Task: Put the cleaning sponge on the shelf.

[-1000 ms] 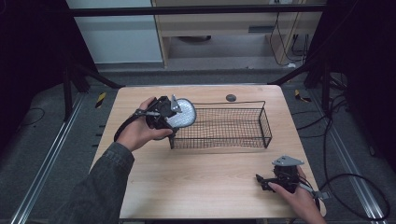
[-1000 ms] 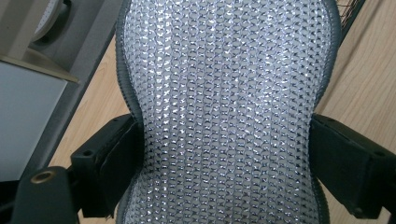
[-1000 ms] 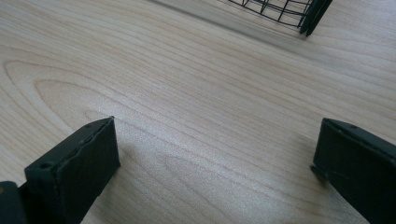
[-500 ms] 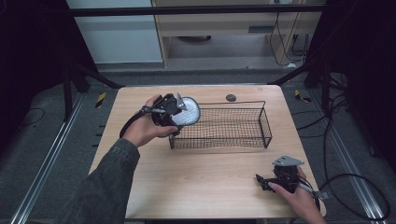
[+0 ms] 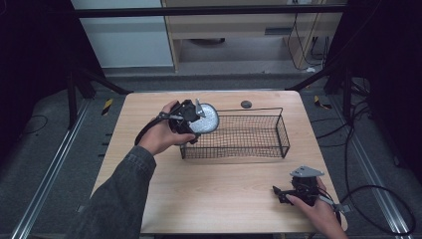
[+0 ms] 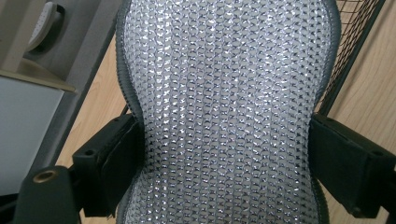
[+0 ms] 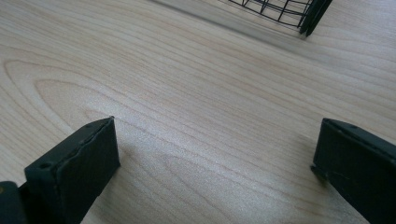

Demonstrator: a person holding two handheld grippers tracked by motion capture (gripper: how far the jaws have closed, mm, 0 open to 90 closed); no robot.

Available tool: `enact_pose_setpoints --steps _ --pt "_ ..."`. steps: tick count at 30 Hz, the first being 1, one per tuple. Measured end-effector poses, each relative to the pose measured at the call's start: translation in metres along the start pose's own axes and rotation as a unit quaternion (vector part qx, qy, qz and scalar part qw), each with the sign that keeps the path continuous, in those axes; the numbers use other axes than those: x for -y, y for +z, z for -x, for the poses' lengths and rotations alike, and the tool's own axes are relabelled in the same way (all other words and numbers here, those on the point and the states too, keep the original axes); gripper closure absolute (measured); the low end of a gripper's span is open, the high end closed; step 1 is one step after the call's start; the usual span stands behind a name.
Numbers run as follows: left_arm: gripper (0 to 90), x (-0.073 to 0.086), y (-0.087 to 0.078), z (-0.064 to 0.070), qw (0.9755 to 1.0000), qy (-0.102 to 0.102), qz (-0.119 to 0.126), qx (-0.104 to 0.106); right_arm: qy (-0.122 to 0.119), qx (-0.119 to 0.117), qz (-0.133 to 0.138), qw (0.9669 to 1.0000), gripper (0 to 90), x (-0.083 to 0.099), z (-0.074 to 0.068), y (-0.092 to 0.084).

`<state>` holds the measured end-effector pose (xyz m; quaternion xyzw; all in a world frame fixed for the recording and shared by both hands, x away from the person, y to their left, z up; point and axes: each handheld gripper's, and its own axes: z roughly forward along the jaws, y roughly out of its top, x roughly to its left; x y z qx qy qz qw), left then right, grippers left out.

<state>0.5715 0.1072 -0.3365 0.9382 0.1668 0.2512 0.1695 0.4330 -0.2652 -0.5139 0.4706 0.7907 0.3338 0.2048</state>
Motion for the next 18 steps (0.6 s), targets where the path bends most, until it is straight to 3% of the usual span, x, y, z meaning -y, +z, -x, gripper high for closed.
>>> enact_pose_setpoints --steps 8,18 --pt "13.2 -0.016 0.01 0.006 0.9997 0.021 -0.004 0.009 0.0 0.0 0.0 1.0 0.3 0.0 0.0 0.0" --pt "13.3 -0.028 0.019 0.008 0.9996 0.023 0.006 0.013 -0.002 0.0 -0.001 1.0 0.3 0.0 0.0 0.0"
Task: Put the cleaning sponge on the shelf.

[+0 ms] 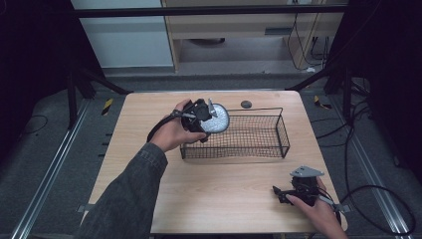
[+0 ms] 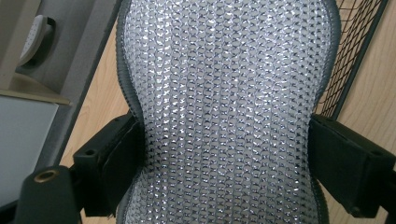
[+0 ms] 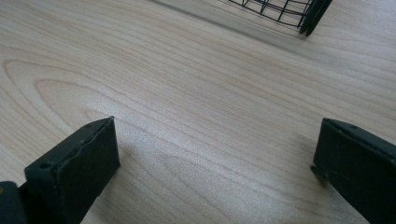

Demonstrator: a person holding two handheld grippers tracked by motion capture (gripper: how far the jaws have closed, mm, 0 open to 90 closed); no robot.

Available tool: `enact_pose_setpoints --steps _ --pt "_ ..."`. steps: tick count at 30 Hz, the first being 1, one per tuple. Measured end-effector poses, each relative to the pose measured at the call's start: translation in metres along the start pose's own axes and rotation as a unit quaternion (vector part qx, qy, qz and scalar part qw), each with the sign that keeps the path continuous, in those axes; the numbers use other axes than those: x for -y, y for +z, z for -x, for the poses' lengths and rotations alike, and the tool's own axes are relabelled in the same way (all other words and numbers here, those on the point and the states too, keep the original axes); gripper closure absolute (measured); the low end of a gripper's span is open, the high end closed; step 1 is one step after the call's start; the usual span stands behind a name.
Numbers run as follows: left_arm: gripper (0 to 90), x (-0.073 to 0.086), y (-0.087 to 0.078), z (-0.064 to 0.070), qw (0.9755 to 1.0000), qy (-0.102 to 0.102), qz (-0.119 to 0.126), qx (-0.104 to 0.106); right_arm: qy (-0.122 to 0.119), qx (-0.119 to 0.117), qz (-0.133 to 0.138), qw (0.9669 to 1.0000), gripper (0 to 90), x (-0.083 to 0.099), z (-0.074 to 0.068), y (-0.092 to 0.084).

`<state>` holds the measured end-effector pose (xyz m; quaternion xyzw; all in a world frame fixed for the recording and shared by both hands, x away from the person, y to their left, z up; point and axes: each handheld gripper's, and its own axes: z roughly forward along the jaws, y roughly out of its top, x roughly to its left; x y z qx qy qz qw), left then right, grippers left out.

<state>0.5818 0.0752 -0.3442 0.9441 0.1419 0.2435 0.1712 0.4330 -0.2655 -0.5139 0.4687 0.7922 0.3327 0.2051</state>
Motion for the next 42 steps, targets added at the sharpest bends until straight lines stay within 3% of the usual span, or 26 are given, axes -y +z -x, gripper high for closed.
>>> enact_pose_setpoints --steps 6,12,17,20,28,35,38,42 --pt "13.6 -0.005 0.006 0.001 0.9999 0.011 0.002 0.001 0.0 0.0 0.0 1.0 0.3 0.0 0.0 0.0" --pt "13.8 -0.009 0.02 0.002 0.9994 0.03 -0.011 0.01 0.0 0.0 0.0 1.0 0.3 0.0 0.0 0.0" --pt "13.8 -0.015 0.029 0.0 0.9994 0.03 -0.005 0.015 0.0 0.0 0.0 1.0 0.3 0.0 0.0 0.0" --pt "13.7 -0.017 0.038 0.002 0.9989 0.042 -0.018 0.014 -0.001 0.0 0.0 1.0 0.3 0.0 0.0 0.0" --pt "13.4 -0.015 0.043 0.001 0.9987 0.042 -0.025 0.012 0.005 -0.001 0.002 1.0 0.3 0.0 -0.001 0.0" --pt "11.8 -0.007 0.048 -0.003 0.9989 0.032 -0.027 0.019 -0.001 0.0 0.0 1.0 0.3 0.0 0.0 0.0" --pt "9.5 -0.006 0.05 -0.004 0.9995 0.019 -0.017 0.016 -0.001 0.0 0.0 1.0 0.3 0.0 0.0 0.0" --pt "5.8 -0.004 0.053 -0.004 0.9995 -0.002 -0.008 0.03 -0.001 0.0 0.0 1.0 0.3 0.0 0.0 0.0"
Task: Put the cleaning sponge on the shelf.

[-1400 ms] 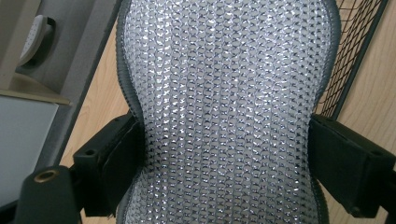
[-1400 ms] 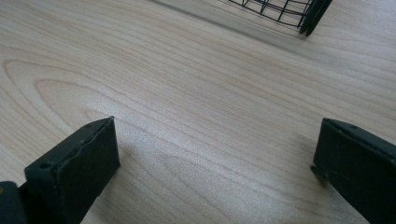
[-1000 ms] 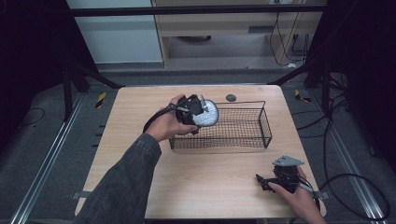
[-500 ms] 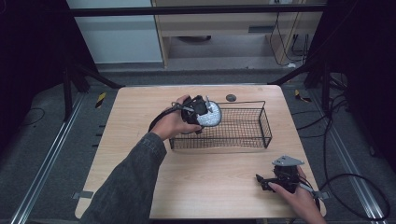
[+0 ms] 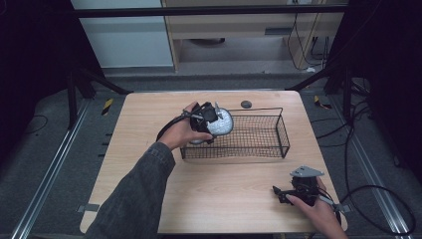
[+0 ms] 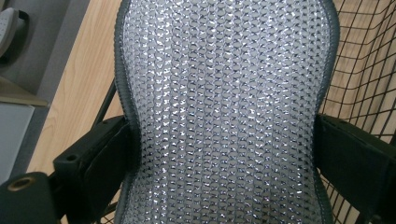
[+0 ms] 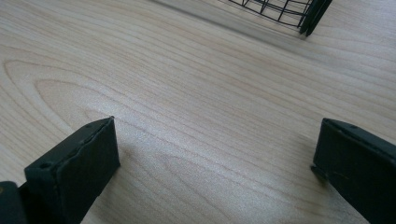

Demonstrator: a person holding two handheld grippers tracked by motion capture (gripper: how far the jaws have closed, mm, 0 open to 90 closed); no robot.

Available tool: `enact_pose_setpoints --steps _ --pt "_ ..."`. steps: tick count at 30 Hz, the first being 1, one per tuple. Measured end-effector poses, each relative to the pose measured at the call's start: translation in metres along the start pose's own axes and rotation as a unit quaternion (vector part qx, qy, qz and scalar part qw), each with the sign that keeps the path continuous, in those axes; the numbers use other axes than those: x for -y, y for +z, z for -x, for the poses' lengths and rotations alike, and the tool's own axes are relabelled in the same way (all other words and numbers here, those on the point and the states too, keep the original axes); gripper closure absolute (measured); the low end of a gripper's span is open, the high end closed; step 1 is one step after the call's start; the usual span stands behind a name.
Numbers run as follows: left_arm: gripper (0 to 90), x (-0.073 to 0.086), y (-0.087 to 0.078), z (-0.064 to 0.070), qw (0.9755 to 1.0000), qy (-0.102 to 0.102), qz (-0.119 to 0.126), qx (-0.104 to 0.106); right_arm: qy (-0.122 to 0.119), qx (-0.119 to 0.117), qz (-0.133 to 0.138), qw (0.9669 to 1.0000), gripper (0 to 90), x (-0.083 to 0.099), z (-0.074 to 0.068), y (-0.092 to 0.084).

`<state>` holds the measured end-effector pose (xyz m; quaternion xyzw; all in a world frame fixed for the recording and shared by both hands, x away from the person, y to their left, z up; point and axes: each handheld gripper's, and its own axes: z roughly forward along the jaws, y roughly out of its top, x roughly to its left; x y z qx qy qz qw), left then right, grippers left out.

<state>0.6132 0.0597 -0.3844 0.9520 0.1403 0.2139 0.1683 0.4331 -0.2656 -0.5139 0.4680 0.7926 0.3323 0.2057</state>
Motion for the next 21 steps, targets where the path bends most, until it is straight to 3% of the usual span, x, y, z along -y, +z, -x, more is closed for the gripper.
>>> enact_pose_setpoints --steps 6,21 --pt "4.7 0.001 -0.001 0.001 0.9999 -0.01 0.007 0.006 0.004 0.0 0.001 1.0 0.3 0.0 -0.001 0.0" --pt "5.1 0.003 -0.012 0.006 0.9995 -0.01 0.029 0.008 0.004 0.0 0.002 1.0 0.3 0.0 0.0 0.0"
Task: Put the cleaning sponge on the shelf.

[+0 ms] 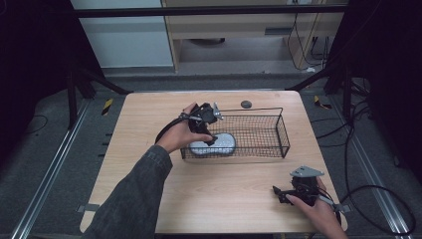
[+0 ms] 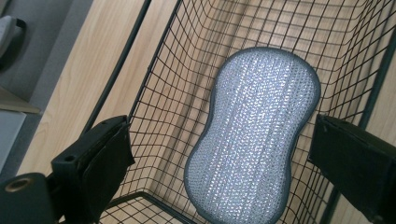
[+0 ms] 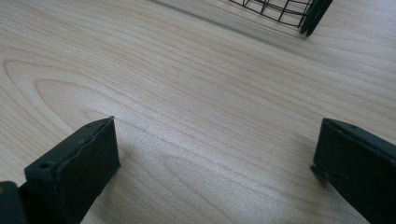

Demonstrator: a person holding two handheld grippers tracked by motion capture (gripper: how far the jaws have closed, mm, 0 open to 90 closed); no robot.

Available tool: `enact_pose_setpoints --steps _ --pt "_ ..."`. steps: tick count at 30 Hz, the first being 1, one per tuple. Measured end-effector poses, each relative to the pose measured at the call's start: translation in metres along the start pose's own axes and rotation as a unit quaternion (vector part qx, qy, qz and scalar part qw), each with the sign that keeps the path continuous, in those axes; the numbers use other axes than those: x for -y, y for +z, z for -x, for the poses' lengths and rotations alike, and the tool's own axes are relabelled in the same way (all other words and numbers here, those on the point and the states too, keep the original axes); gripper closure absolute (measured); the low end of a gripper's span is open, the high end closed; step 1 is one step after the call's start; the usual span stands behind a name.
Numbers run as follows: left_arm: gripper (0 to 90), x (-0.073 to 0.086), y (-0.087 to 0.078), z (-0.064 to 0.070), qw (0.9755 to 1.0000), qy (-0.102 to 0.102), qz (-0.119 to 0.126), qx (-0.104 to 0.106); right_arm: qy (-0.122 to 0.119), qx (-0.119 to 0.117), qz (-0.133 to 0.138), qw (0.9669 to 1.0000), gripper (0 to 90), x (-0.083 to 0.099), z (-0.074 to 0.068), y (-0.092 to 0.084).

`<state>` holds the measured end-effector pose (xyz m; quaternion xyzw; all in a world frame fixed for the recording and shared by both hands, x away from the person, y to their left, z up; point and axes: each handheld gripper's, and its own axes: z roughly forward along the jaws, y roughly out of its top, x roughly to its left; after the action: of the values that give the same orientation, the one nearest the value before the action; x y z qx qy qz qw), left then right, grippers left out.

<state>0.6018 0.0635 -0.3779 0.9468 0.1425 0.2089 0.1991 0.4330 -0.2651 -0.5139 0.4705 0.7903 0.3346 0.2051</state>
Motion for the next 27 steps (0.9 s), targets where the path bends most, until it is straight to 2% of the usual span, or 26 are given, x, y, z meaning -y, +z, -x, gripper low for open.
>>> enact_pose_setpoints --steps 9,16,27 --pt "4.1 -0.001 -0.011 0.008 0.9996 -0.009 0.026 -0.002 0.002 -0.001 0.0 1.0 0.3 0.0 0.0 0.0" --pt "3.7 -0.001 -0.019 0.016 0.9982 -0.019 0.056 -0.009 0.002 -0.001 0.0 1.0 0.3 0.0 0.0 0.0" --pt "3.7 -0.004 -0.019 0.03 0.9979 -0.01 0.063 -0.009 0.001 -0.001 0.0 1.0 0.3 0.0 0.0 0.0"
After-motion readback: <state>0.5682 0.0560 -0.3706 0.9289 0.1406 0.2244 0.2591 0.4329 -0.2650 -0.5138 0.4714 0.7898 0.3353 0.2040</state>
